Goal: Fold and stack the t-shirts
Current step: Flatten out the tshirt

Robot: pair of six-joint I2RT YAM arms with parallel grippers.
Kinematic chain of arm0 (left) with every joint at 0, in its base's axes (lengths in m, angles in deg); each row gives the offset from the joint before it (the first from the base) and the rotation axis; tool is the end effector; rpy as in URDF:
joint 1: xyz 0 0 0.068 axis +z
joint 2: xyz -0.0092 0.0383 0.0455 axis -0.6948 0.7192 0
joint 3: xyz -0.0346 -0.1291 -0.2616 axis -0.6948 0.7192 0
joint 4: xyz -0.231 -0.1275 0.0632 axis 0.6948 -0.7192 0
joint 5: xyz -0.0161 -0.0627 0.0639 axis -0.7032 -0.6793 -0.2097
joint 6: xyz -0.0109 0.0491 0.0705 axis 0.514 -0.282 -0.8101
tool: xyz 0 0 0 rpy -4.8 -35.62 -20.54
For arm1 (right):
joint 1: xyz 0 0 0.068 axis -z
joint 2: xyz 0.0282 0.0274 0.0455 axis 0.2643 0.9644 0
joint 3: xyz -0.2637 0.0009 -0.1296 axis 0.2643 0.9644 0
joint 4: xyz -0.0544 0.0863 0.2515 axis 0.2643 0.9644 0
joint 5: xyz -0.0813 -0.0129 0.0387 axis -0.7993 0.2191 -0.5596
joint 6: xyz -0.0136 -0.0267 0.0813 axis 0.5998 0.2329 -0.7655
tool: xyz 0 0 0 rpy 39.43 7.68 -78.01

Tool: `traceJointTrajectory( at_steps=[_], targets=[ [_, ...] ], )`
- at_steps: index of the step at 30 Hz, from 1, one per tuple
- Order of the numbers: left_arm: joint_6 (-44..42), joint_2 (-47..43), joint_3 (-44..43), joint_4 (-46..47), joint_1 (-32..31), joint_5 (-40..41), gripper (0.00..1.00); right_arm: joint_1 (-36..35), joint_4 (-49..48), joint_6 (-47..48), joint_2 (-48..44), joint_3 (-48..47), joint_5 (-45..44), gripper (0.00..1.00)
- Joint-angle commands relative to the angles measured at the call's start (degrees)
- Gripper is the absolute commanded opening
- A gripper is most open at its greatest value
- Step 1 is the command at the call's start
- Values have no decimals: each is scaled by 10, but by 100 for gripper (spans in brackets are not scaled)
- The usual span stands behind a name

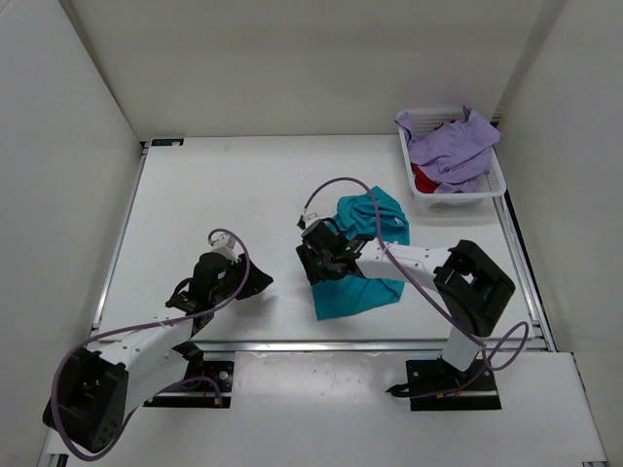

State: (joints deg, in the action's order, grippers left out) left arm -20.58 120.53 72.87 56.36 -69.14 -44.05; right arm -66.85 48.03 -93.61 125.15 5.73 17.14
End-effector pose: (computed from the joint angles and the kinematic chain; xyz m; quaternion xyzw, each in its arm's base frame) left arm 0.1832 -0.1006 0.1390 -0.0882 0.8799 -0.3184 0.3416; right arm 0.2461 0.2981 0.1656 -0.2354 0.9229 0.1425 0.2693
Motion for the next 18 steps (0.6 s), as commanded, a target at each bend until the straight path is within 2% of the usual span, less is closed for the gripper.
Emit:
traceJointTrajectory(
  at_steps=[1, 10, 13, 18],
  targets=[
    [-4, -6, 13, -3, 7, -20, 50, -16, -1, -7, 25, -52, -79, 43],
    [-6, -10, 21, 5, 18, -31, 50, -54, 78, -49, 106, -128, -205, 42],
    [-1, -10, 24, 7, 17, -32, 50, -51, 92, -57, 134, -148, -214, 41],
    [-3, -8, 31, 12, 15, -34, 50, -60, 107, -75, 148, -165, -239, 33]
  ],
)
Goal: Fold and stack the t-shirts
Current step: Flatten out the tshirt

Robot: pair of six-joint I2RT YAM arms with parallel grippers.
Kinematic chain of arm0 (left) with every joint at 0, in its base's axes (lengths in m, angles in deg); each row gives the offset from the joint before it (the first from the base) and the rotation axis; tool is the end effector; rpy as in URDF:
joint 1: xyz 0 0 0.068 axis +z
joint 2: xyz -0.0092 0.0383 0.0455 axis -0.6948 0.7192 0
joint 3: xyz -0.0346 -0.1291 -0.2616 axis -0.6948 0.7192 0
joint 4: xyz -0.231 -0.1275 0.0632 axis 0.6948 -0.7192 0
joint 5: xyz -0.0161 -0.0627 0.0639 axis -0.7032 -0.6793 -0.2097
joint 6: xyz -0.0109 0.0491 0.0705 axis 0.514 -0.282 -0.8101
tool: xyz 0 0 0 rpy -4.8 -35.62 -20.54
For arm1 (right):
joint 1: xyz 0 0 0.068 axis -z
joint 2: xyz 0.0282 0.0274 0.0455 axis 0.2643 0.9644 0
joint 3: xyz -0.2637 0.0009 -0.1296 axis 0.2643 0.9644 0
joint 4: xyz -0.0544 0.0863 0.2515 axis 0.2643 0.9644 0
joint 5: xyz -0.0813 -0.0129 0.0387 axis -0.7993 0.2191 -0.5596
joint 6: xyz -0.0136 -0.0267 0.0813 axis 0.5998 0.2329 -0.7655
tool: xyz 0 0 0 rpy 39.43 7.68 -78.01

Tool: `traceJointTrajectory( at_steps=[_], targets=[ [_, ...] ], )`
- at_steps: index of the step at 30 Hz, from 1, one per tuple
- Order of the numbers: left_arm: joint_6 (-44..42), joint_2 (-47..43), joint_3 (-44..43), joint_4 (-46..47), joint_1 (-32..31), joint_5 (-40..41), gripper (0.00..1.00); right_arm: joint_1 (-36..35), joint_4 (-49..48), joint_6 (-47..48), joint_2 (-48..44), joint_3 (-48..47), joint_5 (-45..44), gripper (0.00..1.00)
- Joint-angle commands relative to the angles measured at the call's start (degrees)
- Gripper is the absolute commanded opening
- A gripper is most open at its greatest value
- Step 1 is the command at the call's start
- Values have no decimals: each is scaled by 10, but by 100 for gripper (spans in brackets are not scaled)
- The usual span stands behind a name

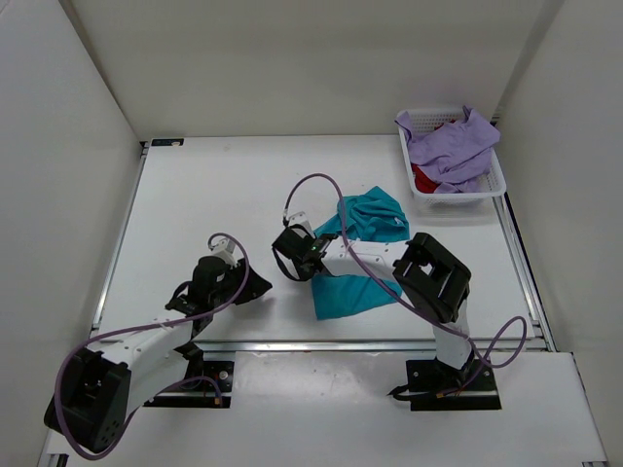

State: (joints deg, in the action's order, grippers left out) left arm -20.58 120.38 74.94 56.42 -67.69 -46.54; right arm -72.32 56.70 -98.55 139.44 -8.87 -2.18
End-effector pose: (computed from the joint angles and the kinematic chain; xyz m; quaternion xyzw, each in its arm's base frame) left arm 0.1769 -0.0956 0.1273 -0.0919 0.8854 -0.3225 0.3219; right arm 0.2632 0.3463 0.1428 -0.2051 0.9293 -0.0058 0.3072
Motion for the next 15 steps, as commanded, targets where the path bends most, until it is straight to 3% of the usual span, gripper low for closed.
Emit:
traceJointTrajectory(
  at_steps=[1, 8, 15],
  targets=[
    [0, -9, 11, 13, 0, -8, 49, -7, 19, -29, 0, -19, -49, 32],
    [2, 1, 7, 16, -12, -7, 49, 8, 5, -41, -28, 13, -39, 7],
    [6, 35, -28, 17, -87, 38, 50, 21, -20, -41, -125, 50, -24, 3]
  ],
)
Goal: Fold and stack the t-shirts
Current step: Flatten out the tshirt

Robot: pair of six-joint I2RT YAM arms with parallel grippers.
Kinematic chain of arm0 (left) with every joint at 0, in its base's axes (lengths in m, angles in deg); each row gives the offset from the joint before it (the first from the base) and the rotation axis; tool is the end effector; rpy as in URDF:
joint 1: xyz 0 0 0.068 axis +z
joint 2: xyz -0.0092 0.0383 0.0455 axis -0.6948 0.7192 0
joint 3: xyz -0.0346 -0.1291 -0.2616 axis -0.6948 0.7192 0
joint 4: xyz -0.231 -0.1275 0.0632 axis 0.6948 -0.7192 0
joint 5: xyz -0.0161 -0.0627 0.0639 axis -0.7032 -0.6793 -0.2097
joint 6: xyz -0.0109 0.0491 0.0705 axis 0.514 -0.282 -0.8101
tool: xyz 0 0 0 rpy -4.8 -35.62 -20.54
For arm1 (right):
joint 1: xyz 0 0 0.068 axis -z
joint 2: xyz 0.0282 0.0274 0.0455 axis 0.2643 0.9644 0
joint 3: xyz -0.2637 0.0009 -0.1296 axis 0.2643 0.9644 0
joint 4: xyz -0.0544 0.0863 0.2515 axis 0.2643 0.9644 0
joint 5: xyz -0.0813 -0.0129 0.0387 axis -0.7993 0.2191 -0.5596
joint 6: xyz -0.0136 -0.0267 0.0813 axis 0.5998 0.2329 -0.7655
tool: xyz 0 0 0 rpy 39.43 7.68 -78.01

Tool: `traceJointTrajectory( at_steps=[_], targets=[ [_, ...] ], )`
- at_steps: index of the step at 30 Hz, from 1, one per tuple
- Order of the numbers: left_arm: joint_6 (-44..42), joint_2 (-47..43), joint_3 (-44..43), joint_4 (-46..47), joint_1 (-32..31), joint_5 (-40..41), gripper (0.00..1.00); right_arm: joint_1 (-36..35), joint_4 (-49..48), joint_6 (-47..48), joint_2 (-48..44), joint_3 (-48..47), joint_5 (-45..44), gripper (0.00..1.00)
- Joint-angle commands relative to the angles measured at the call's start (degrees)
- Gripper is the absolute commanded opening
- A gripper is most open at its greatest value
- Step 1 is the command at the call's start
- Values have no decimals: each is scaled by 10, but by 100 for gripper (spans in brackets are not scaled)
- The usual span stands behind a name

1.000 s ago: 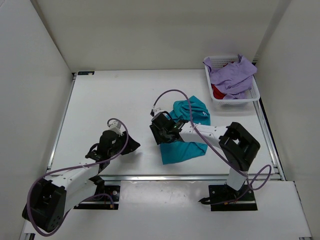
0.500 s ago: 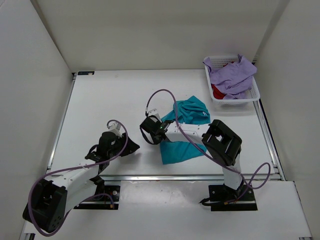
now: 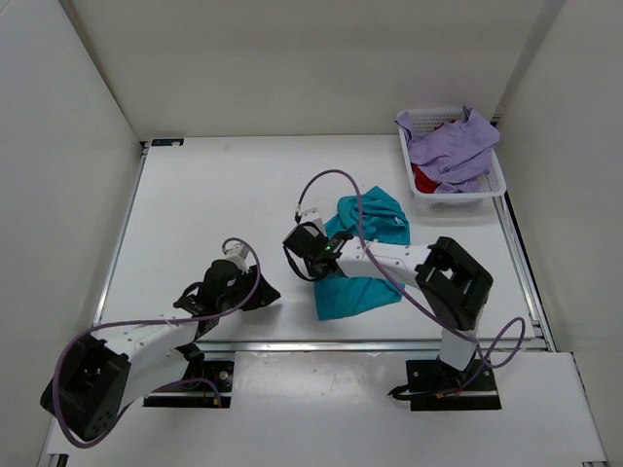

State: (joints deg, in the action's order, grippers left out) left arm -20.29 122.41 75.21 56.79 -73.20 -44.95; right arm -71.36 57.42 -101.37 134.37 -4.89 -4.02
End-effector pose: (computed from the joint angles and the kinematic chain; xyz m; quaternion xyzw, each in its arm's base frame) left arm 0.1681 -0.1105 0.1198 -0.0600 0.8964 -0.3206 0.3002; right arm 0.2588 0.3228 0.1574 -0.1691 0.9324 -0.0104 0.3191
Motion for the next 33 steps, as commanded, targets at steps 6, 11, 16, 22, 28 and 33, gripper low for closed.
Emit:
traceJointTrajectory(
  at_steps=[6, 11, 16, 22, 28, 33],
  targets=[
    [22, 84, -56, 47, -126, 37, 50, 75, -94, -17, -175, 102, 98, 10],
    [41, 131, -63, 70, -167, 40, 49, 122, -154, -25, -185, 168, 213, 15],
    [44, 135, -71, 68, -170, 46, 50, 139, -172, -31, -184, 190, 225, 0],
    [56, 154, -85, 69, -205, 54, 53, 170, -202, -46, -258, 229, 257, 0],
    [85, 193, -94, 84, -273, 74, 52, 250, -185, -76, -437, 292, 259, 0],
    [135, 207, -85, 107, -296, 103, 52, 361, -145, -88, -593, 357, 302, 0]
  ],
)
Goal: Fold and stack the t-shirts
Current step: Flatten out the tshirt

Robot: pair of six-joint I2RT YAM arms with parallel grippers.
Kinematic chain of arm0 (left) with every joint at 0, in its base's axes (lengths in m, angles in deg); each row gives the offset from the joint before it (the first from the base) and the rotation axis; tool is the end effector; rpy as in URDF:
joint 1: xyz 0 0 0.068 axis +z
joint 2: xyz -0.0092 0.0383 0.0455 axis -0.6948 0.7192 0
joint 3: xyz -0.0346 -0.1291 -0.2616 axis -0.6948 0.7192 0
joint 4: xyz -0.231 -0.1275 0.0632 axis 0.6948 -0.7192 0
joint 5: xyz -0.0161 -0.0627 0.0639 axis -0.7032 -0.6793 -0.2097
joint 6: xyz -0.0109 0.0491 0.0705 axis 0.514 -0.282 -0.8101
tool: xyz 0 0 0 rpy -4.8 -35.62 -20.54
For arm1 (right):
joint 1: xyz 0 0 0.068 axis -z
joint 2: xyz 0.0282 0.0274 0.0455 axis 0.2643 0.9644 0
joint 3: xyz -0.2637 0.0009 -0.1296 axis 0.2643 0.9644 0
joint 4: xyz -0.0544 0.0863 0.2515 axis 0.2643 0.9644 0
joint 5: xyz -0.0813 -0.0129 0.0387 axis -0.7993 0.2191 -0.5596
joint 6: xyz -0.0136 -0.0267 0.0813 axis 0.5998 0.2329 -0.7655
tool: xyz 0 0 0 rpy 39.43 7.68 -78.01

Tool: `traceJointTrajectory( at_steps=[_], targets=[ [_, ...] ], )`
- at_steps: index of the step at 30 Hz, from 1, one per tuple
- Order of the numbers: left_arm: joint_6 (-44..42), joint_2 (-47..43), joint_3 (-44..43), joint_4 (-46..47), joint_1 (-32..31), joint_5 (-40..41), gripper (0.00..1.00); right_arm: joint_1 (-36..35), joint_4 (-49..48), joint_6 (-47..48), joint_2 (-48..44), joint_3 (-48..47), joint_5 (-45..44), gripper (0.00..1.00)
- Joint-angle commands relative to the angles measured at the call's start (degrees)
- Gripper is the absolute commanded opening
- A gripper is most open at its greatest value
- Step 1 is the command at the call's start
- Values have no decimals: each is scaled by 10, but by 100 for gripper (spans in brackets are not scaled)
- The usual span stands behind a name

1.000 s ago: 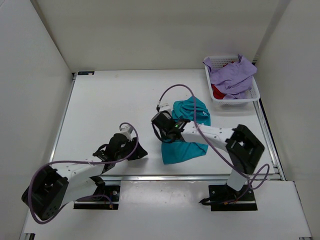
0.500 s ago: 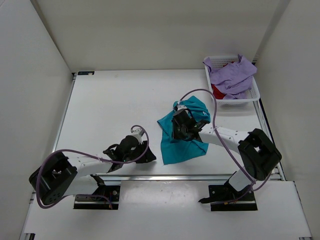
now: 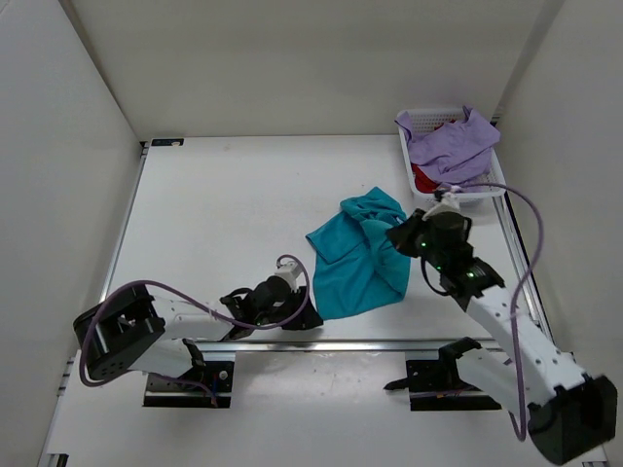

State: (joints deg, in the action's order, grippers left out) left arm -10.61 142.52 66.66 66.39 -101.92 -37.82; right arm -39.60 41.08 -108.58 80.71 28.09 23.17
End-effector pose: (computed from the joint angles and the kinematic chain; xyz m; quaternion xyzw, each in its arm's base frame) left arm 0.1325 -0.2208 0.1134 0.0623 0.9063 -0.3581 0.2158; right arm 0.2265 0.1031 0.2683 0.0848 0.8431 0.2713 0.4565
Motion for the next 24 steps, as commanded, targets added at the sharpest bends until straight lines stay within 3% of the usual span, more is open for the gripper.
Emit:
traceJointTrajectory(
  at_steps=[1, 6, 13, 21, 24],
  targets=[
    [51, 5, 11, 25, -11, 37, 52, 68, 26, -22, -81, 43, 50, 0],
    [101, 27, 11, 54, -27, 77, 54, 137, 52, -26, -160, 97, 77, 0],
    [154, 79, 17, 90, -35, 81, 54, 161, 66, -17, -200, 105, 97, 0],
    [159, 92, 1, 92, -28, 106, 37, 126, 50, -25, -203, 112, 85, 0],
    [145, 137, -25, 87, -27, 91, 24, 133, 48, -27, -204, 113, 97, 0]
  ],
)
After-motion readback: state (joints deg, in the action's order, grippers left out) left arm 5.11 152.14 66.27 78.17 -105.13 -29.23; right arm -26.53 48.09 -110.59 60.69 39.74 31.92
